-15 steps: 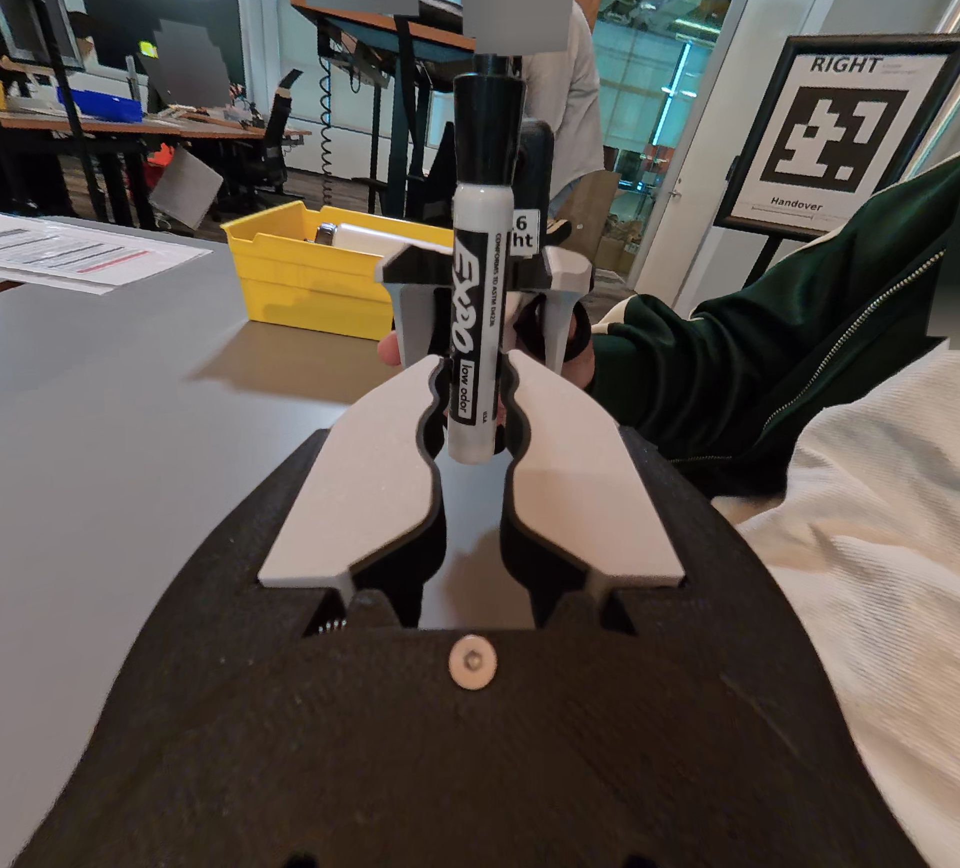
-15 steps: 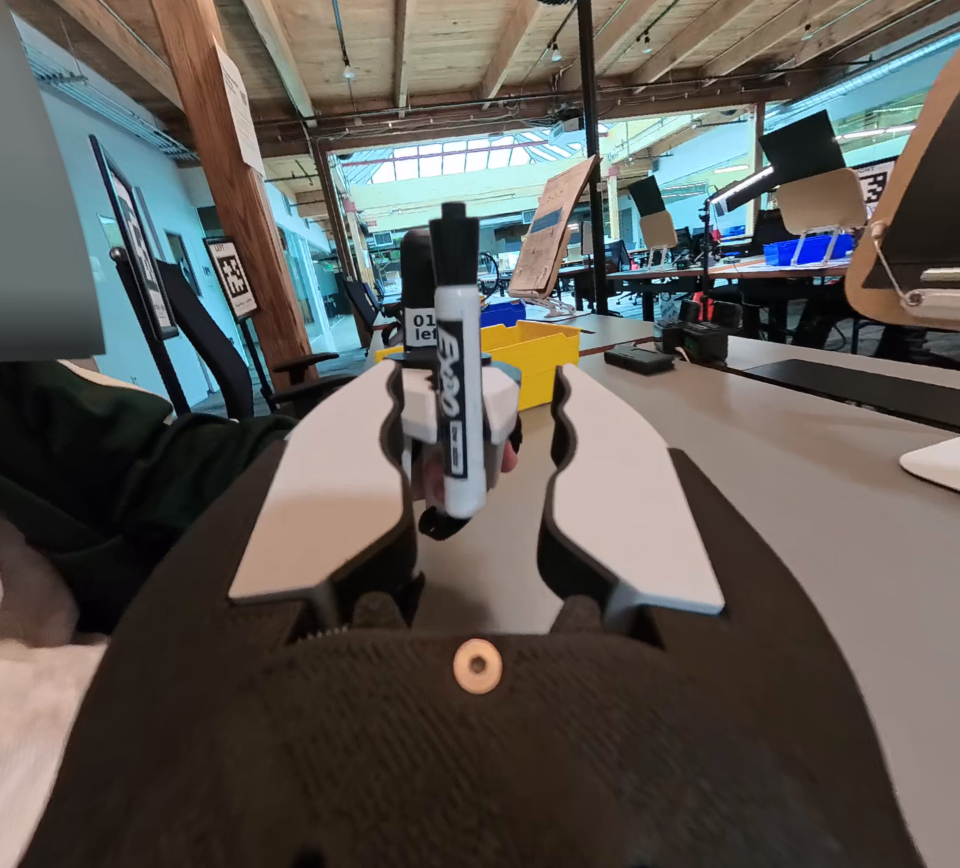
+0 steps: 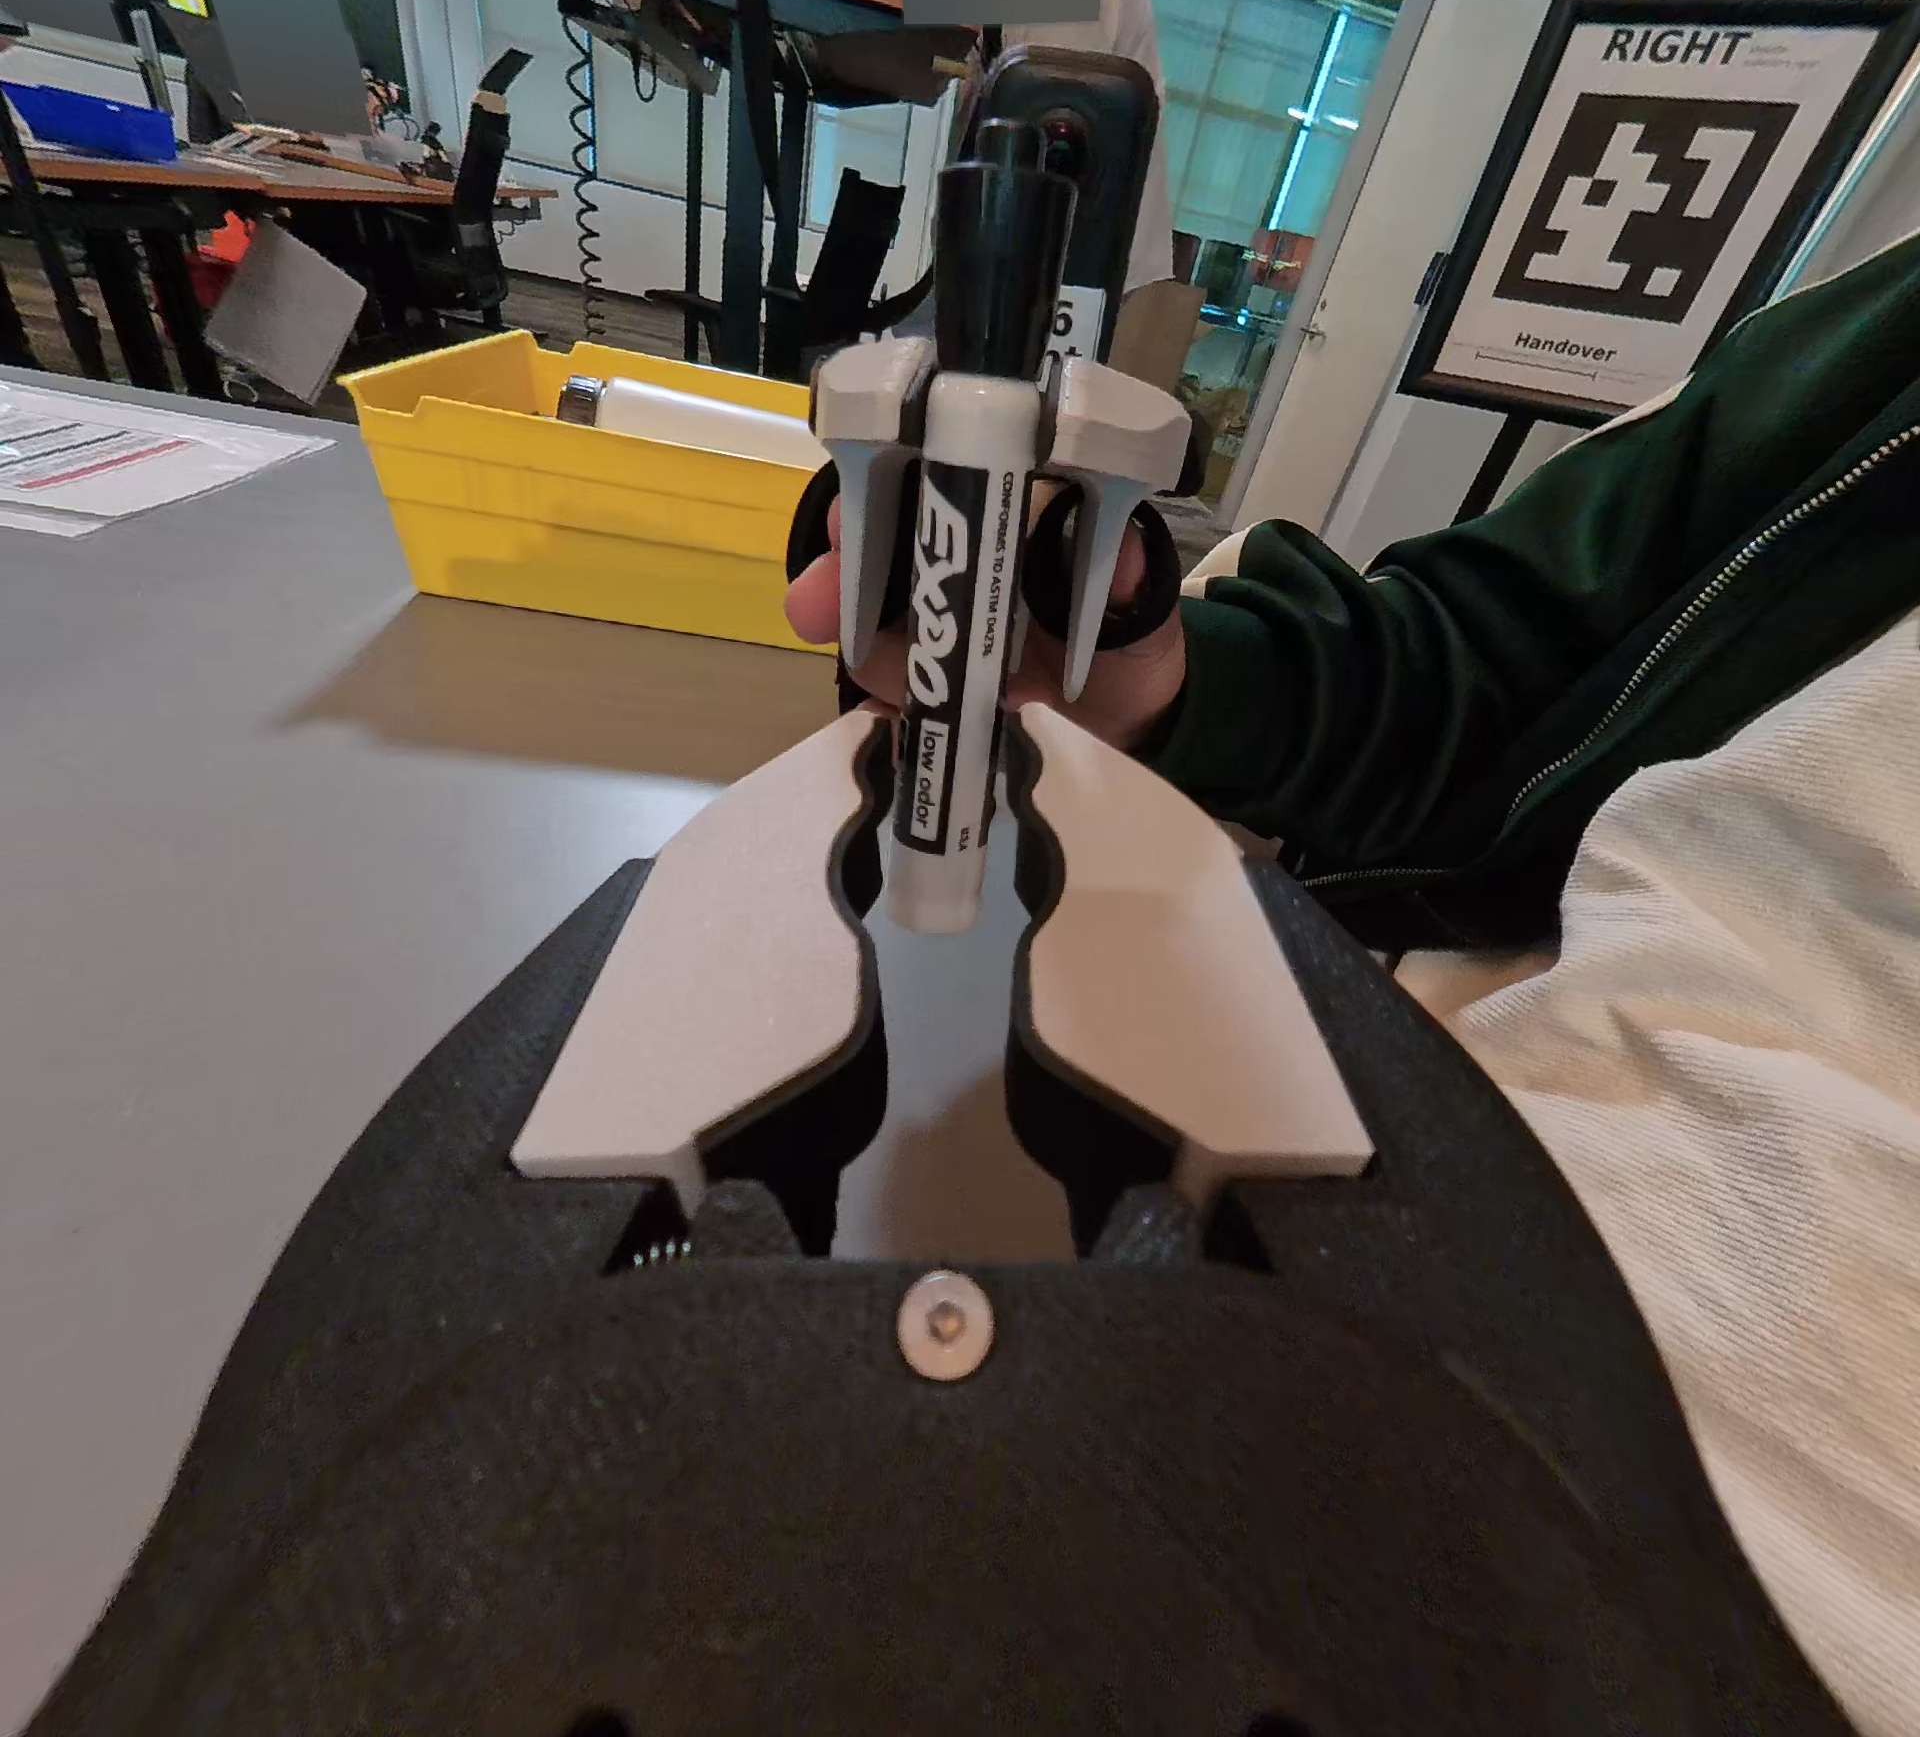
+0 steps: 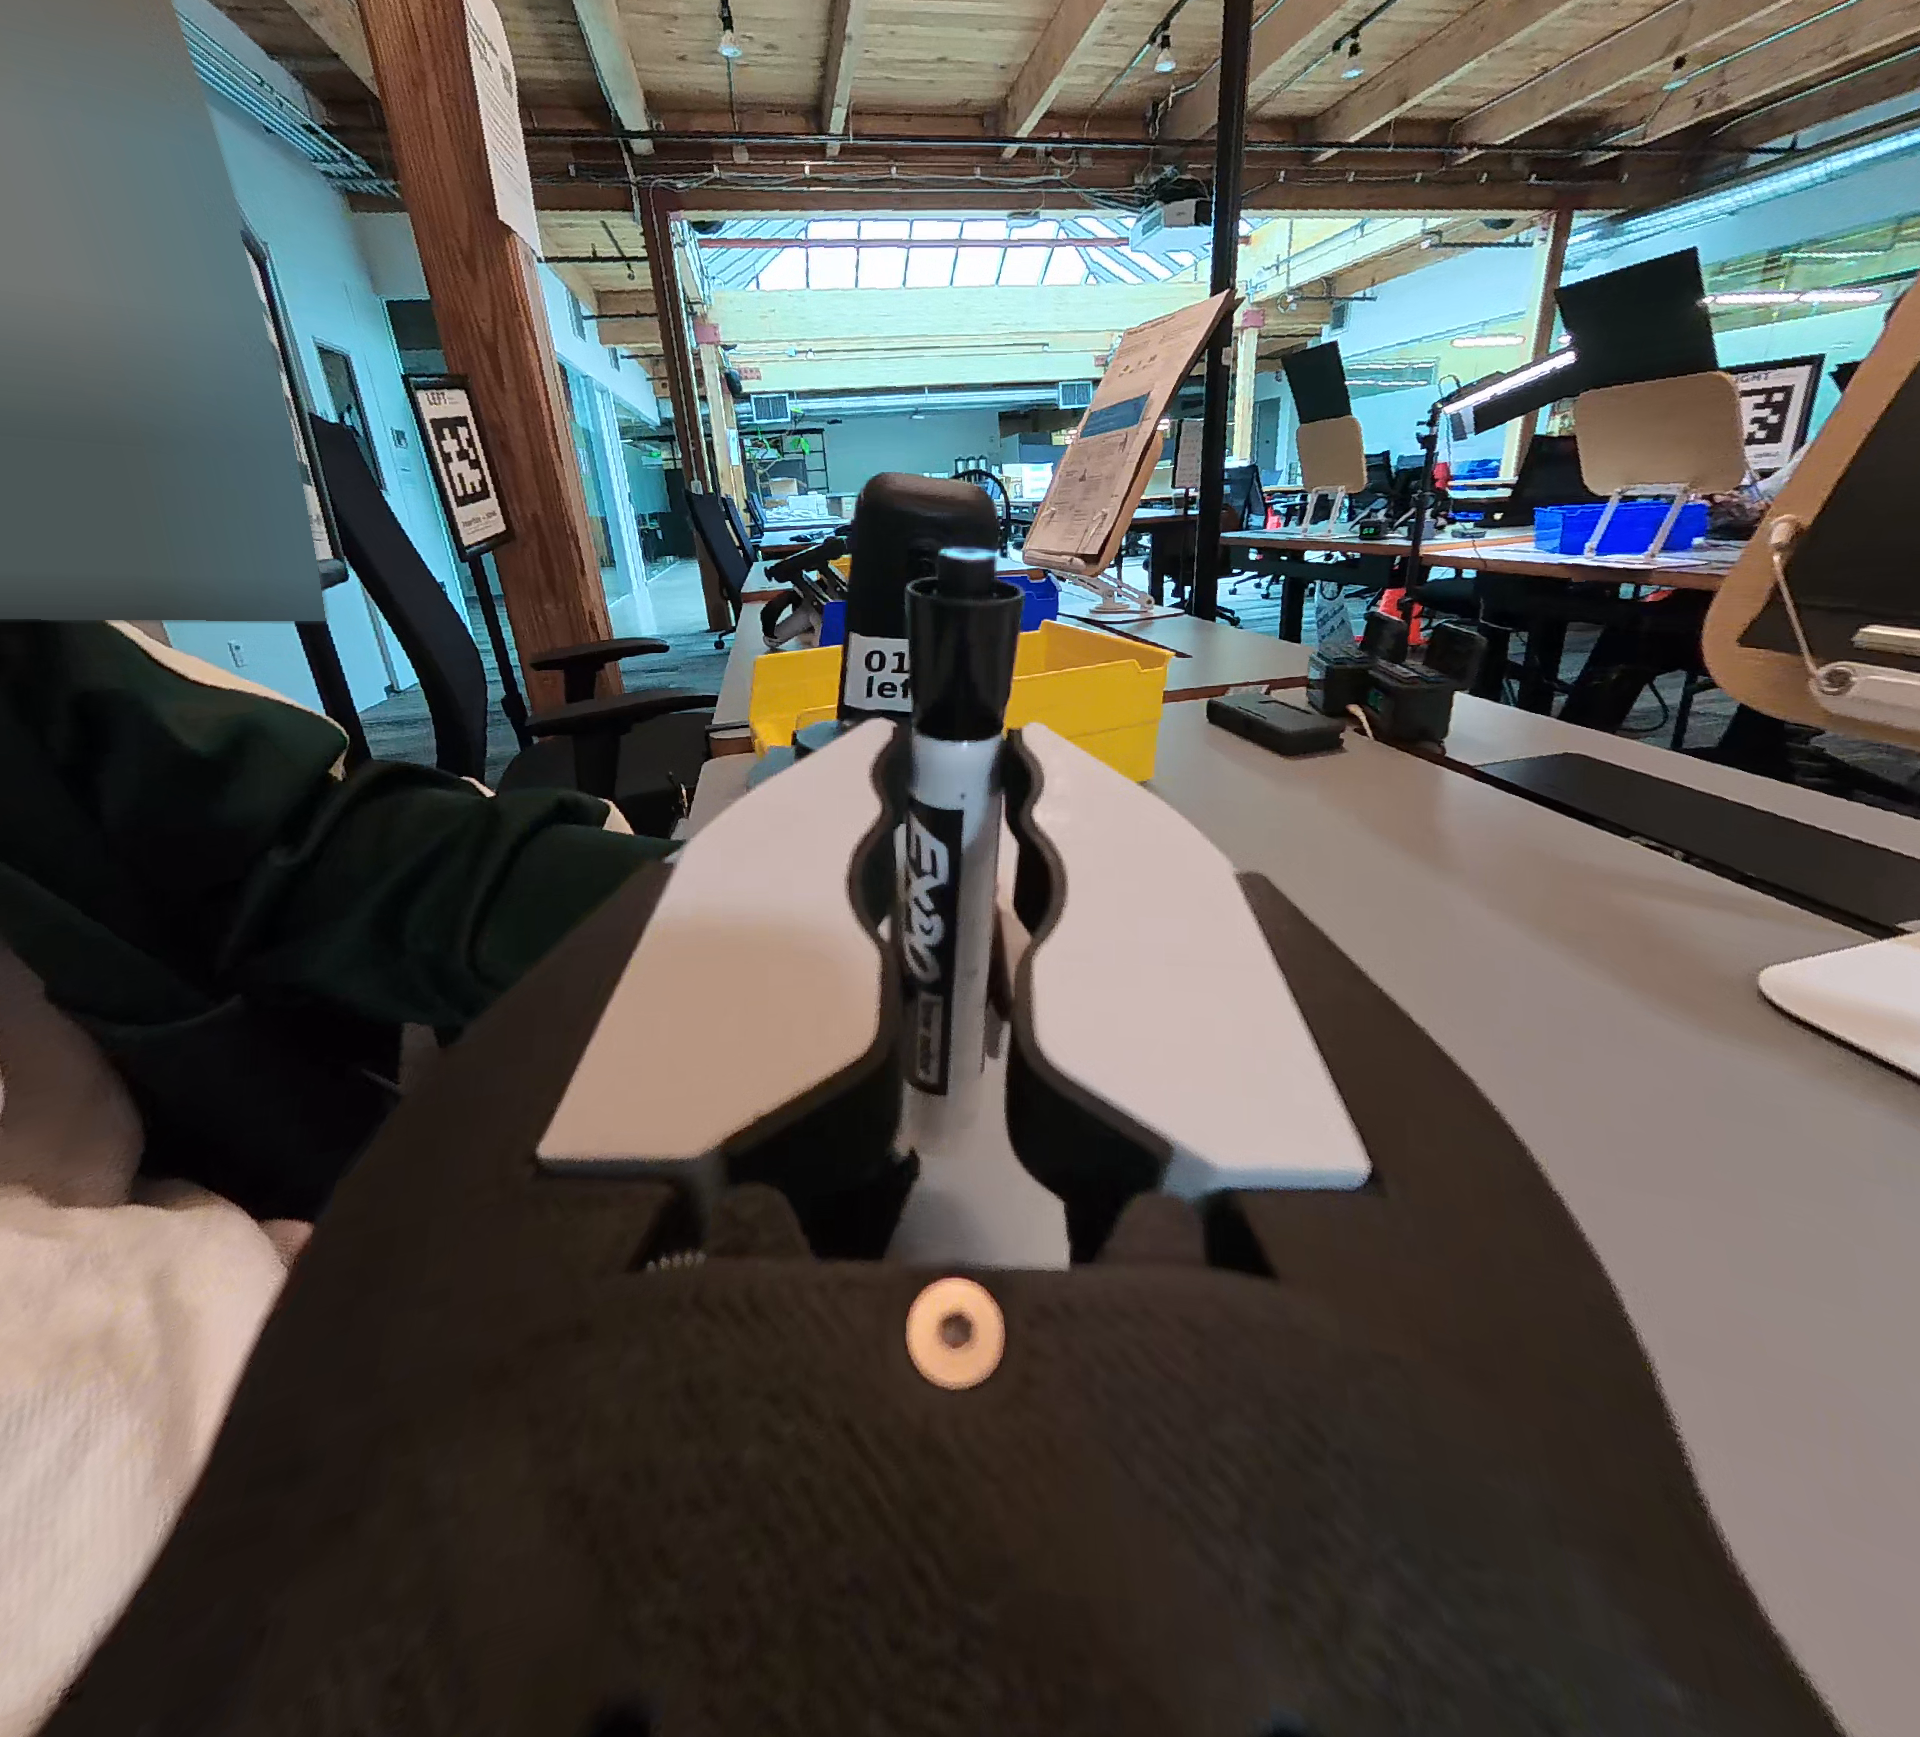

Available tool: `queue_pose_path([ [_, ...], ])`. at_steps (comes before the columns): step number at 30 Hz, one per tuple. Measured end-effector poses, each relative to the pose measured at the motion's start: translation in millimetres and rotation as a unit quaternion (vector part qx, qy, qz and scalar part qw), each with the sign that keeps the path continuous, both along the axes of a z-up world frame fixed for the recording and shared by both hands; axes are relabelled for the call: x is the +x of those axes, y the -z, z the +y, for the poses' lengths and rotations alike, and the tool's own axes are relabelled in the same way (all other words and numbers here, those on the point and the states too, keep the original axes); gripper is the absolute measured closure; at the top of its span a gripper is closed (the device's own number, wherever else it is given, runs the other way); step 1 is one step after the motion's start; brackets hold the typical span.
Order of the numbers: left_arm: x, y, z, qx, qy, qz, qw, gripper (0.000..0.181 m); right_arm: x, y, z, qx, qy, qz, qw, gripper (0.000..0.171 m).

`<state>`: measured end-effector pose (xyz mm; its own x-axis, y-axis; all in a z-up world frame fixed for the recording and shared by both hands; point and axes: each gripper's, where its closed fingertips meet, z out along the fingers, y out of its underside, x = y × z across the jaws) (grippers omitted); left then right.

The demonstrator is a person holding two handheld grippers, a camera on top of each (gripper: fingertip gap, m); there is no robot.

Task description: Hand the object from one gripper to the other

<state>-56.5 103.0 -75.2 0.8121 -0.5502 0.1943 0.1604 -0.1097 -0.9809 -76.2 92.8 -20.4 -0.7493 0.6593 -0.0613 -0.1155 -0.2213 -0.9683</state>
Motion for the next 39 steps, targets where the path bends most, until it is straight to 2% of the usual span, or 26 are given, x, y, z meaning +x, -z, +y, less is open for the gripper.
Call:
queue_pose_path([
  [3,-4,-6,0,0.007,-0.007,-0.023,1.000,0.141,-2,3,2,0.005,0.010,-0.005,1.000,0.152],
  [5,-10,-13,-2,0.022,-0.017,-0.035,0.999,0.136,-5,7,3,0.011,0.014,-0.014,1.000,0.151],
  [12,-29,-44,-14,0.081,-0.047,-0.070,0.993,0.141,-9,23,-7,0.028,-0.002,-0.044,0.999,0.153],
  [18,-16,-41,-13,0.064,-0.024,-0.045,0.997,0.151,-8,36,-24,0.071,-0.015,-0.054,0.996,0.152],
  [20,-12,-39,-12,0.063,-0.028,-0.021,0.997,0.163,-10,39,-25,0.079,-0.009,-0.060,0.995,0.153],
  [21,-12,-38,-11,0.059,-0.036,-0.007,0.998,0.162,-10,40,-25,0.078,-0.010,-0.062,0.995,0.153],
  [23,-11,-39,-10,0.055,-0.046,0.013,0.997,0.162,-10,37,-23,0.063,-0.012,-0.056,0.996,0.148],
  [26,-12,-47,-12,0.070,-0.058,0.020,0.996,0.161,-14,29,-14,0.021,0.003,-0.047,0.999,0.120],
  [31,-20,-59,-17,0.088,-0.065,-0.017,0.994,0.162,-18,36,-12,-0.002,-0.010,-0.074,0.997,0.112],
  [36,-26,-67,-21,0.102,-0.068,-0.048,0.991,0.162,-16,50,-28,0.027,-0.036,-0.090,0.995,0.117],
  [38,-26,-67,-21,0.102,-0.069,-0.046,0.991,0.162,-15,54,-32,0.044,-0.039,-0.090,0.994,0.128],
  [39,-26,-67,-21,0.101,-0.068,-0.043,0.992,0.162,-14,54,-33,0.051,-0.041,-0.085,0.994,0.140],
])
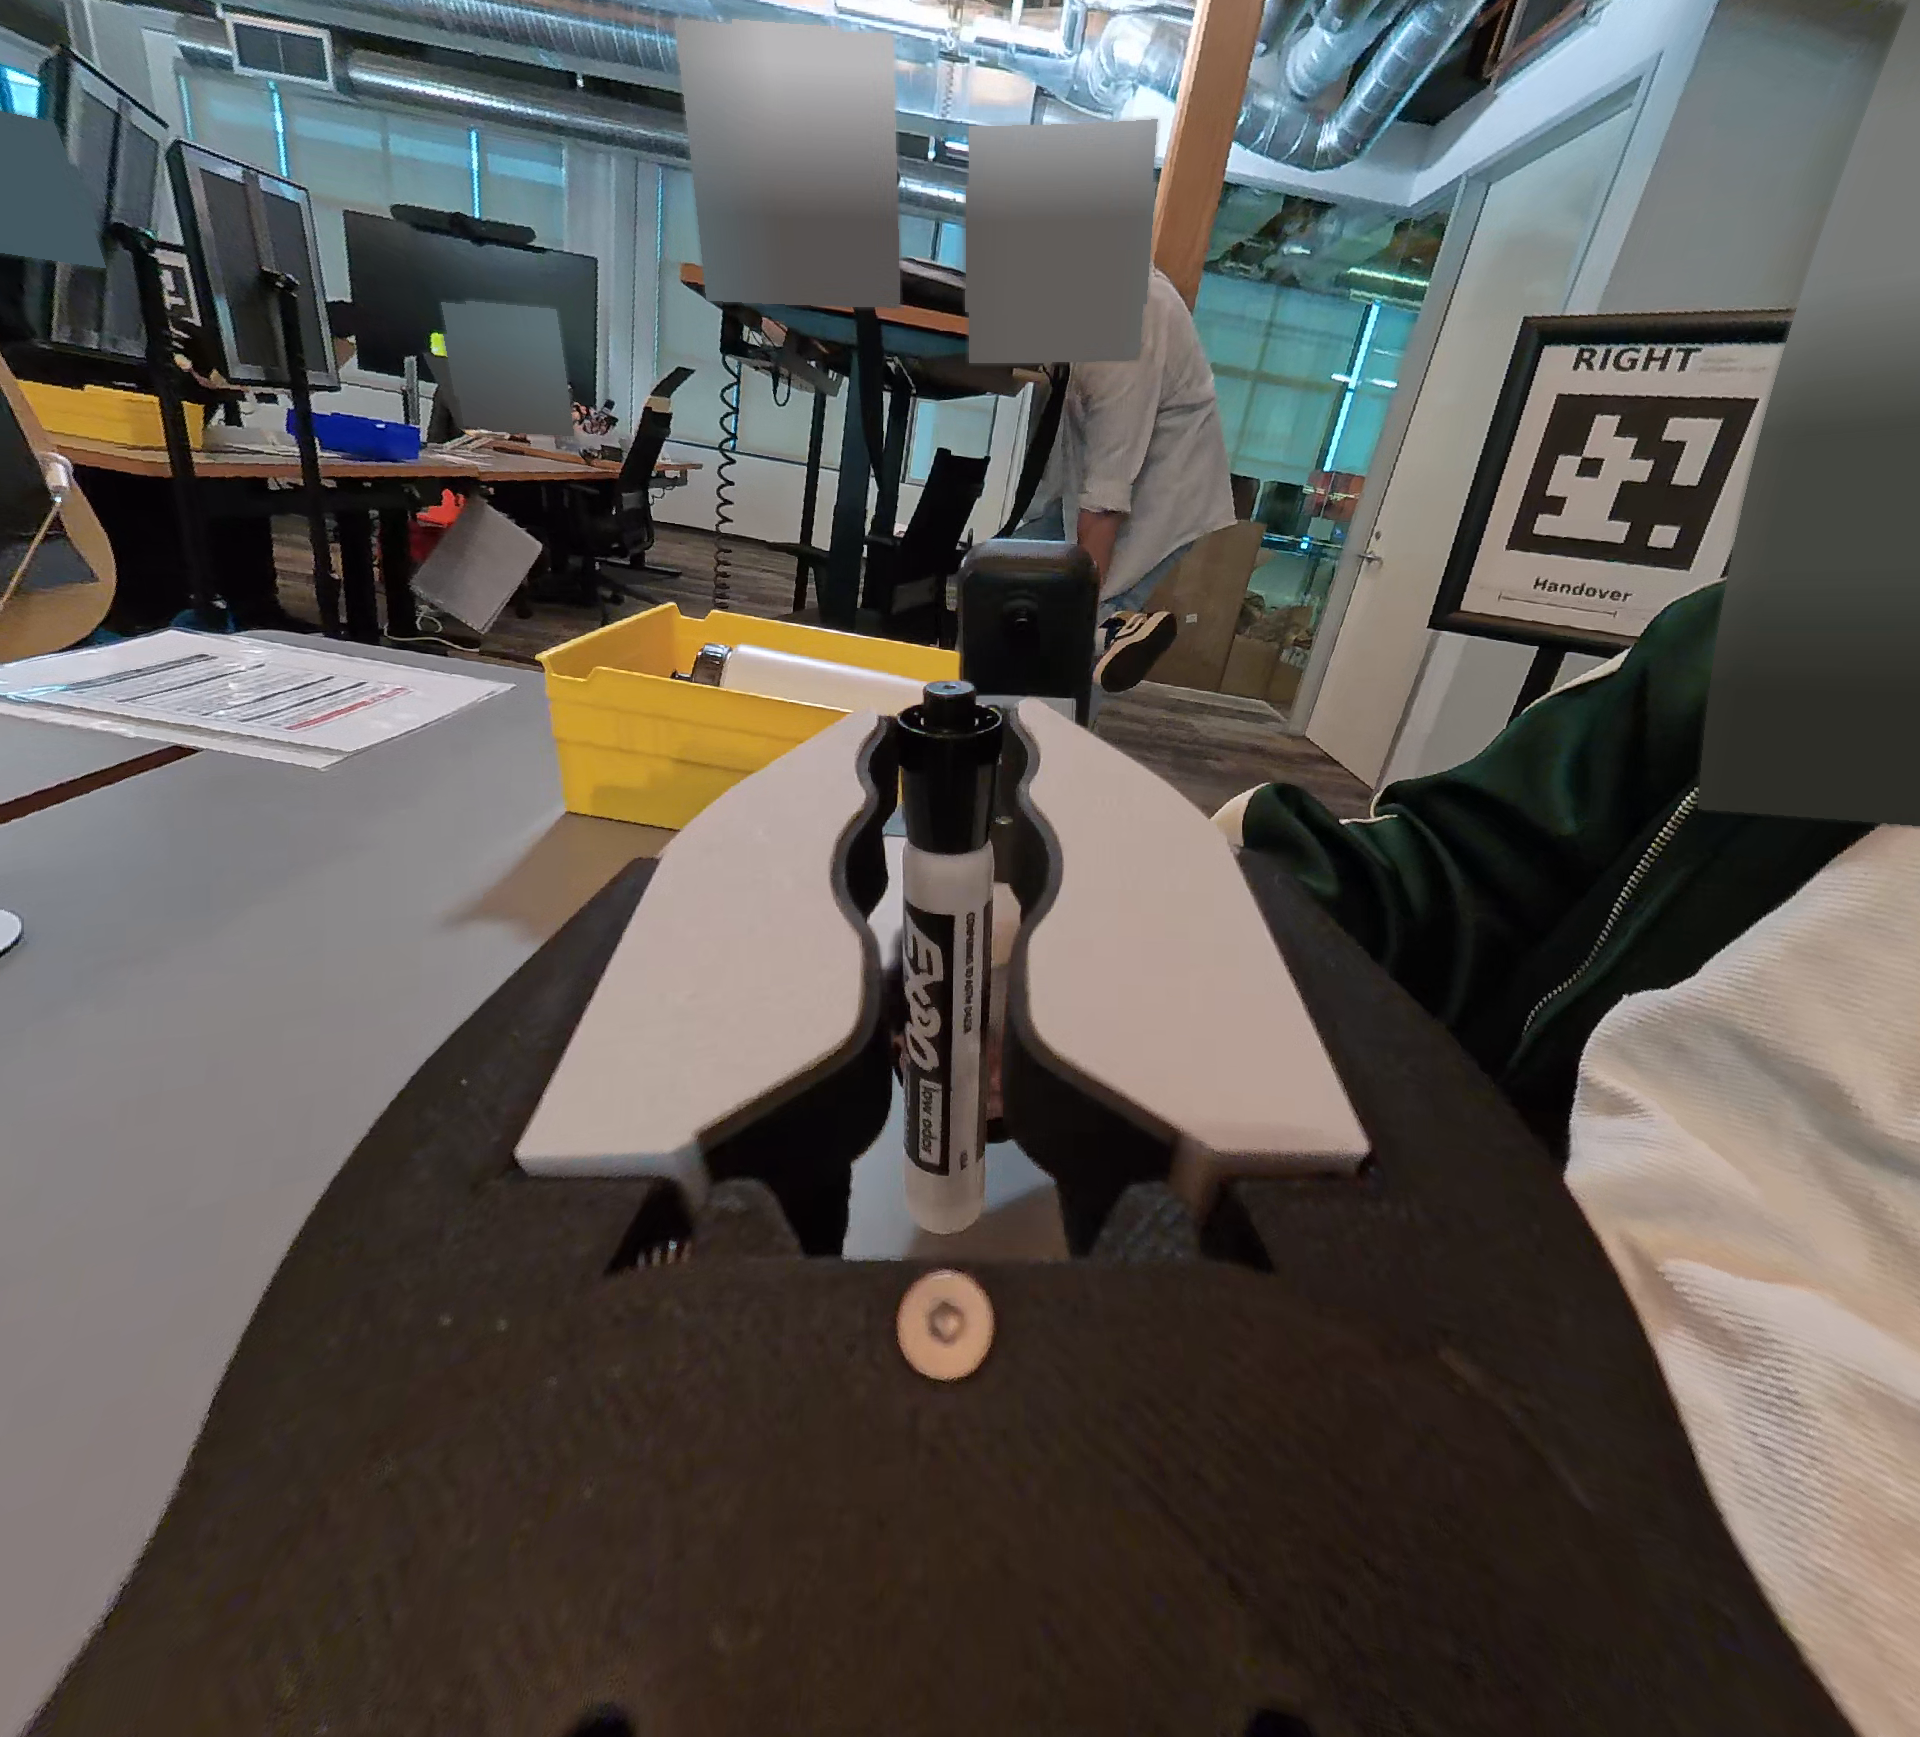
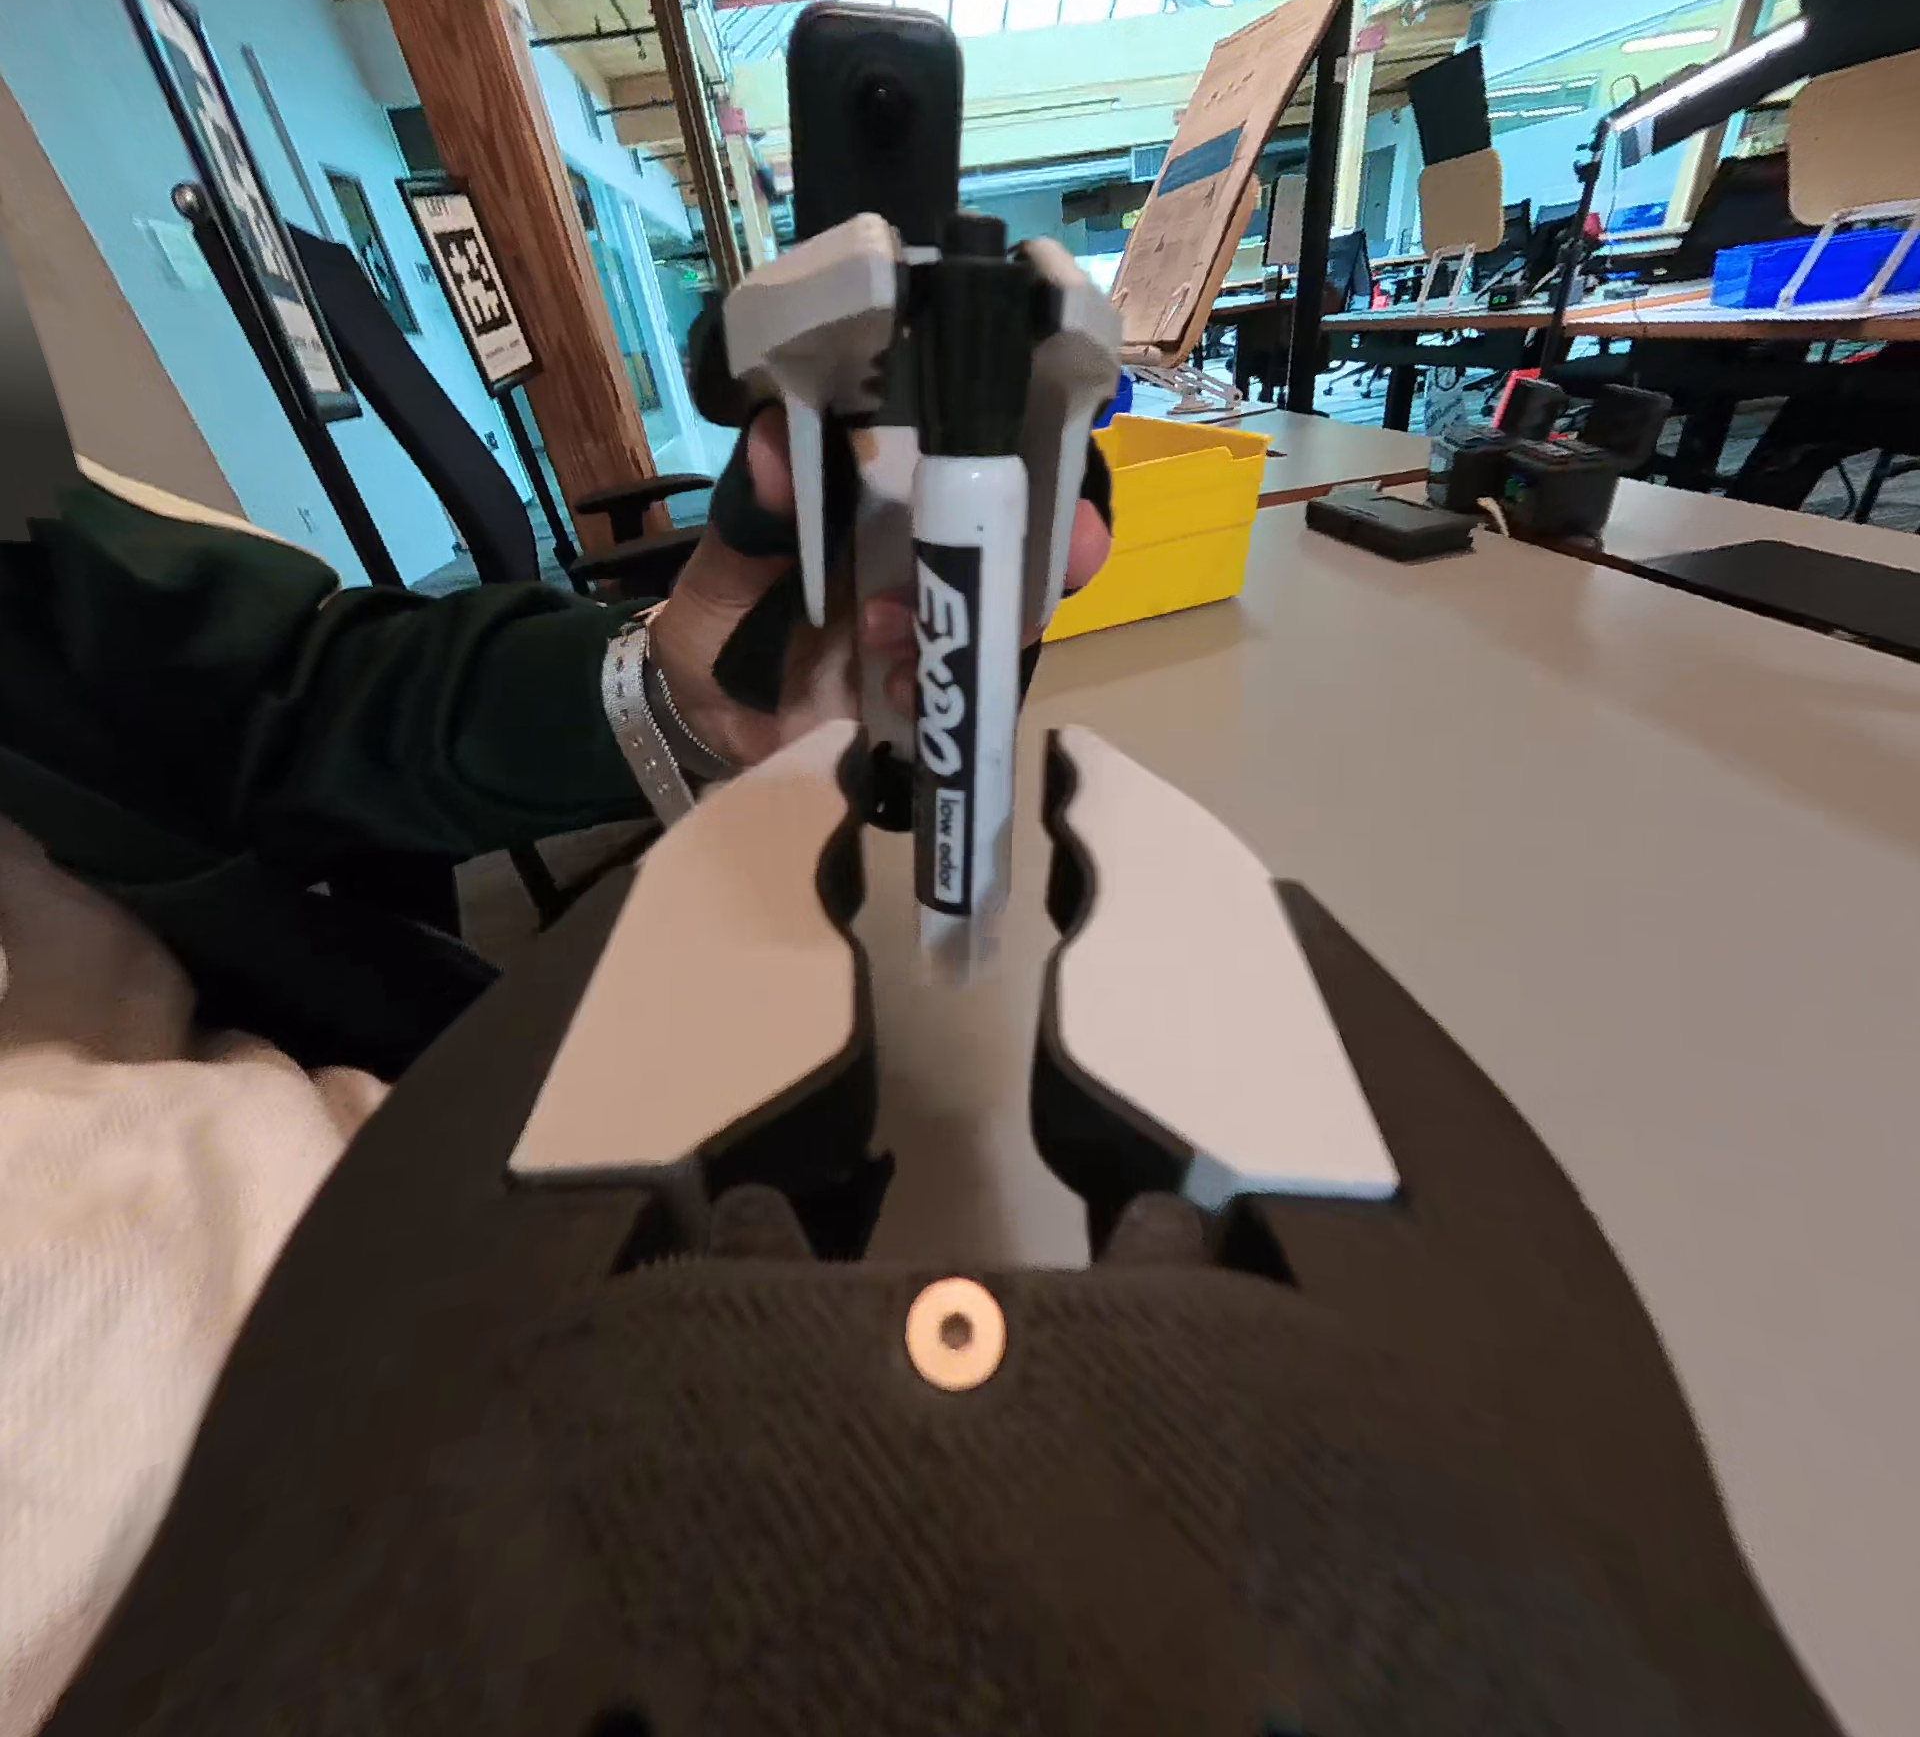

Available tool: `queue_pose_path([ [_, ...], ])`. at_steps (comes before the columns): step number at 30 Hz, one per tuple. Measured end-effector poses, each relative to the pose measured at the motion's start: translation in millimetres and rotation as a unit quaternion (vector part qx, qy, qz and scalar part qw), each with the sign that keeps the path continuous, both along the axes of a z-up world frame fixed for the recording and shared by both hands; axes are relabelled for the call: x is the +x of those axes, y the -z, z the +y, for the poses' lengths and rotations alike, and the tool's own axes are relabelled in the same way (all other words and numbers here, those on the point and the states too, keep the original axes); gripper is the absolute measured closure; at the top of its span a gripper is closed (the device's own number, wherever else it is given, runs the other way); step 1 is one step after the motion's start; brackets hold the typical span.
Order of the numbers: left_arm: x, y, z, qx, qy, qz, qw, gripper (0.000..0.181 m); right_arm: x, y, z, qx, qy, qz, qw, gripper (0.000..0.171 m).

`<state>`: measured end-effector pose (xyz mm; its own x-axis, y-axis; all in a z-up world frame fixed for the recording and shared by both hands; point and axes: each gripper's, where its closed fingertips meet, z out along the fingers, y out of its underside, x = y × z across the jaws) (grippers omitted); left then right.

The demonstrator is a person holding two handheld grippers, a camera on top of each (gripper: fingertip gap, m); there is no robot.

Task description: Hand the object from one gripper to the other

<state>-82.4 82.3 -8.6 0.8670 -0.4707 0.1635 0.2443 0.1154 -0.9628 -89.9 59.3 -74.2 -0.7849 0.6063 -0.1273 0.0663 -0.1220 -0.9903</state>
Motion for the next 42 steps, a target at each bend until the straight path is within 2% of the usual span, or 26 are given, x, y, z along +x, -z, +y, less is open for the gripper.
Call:
queue_pose_path([
  [1,1,0,0,-0.001,0.001,0.004,1.000,0.162,1,-1,-1,0.005,0.000,0.006,1.000,0.151],
  [2,3,0,0,0.002,0.006,0.004,1.000,0.162,2,-1,-1,0.011,0.002,0.011,1.000,0.152],
  [6,6,-3,0,0.009,0.010,0.001,1.000,0.162,3,-4,0,0.020,0.007,0.019,1.000,0.152],
  [9,3,-2,2,0.008,-0.003,0.006,1.000,0.147,3,-9,2,0.010,0.009,0.026,1.000,0.152],
  [14,0,0,2,0.007,0.001,-0.010,1.000,0.142,2,-15,12,0.004,0.023,0.033,0.999,0.152],
  [19,-4,13,5,-0.015,0.007,-0.013,1.000,0.144,1,-20,25,0.000,0.039,0.038,0.999,0.152],
  [27,3,60,19,-0.104,0.029,0.012,0.994,0.148,3,-33,35,-0.017,0.050,0.052,0.997,0.152],
  [33,13,67,22,-0.117,0.046,0.021,0.992,0.150,4,-36,30,-0.021,0.047,0.056,0.997,0.152],
  [35,17,68,21,-0.114,0.056,0.023,0.992,0.161,4,-36,29,-0.020,0.049,0.054,0.997,0.152],
  [37,20,69,21,-0.118,0.060,0.033,0.991,0.162,4,-35,28,-0.020,0.044,0.050,0.998,0.152],
  [39,20,70,22,-0.119,0.051,0.053,0.990,0.162,4,-36,27,-0.030,0.040,0.045,0.998,0.146],
  [42,15,67,22,-0.113,0.036,0.054,0.991,0.162,0,-43,34,-0.058,0.063,0.049,0.995,0.122],
])
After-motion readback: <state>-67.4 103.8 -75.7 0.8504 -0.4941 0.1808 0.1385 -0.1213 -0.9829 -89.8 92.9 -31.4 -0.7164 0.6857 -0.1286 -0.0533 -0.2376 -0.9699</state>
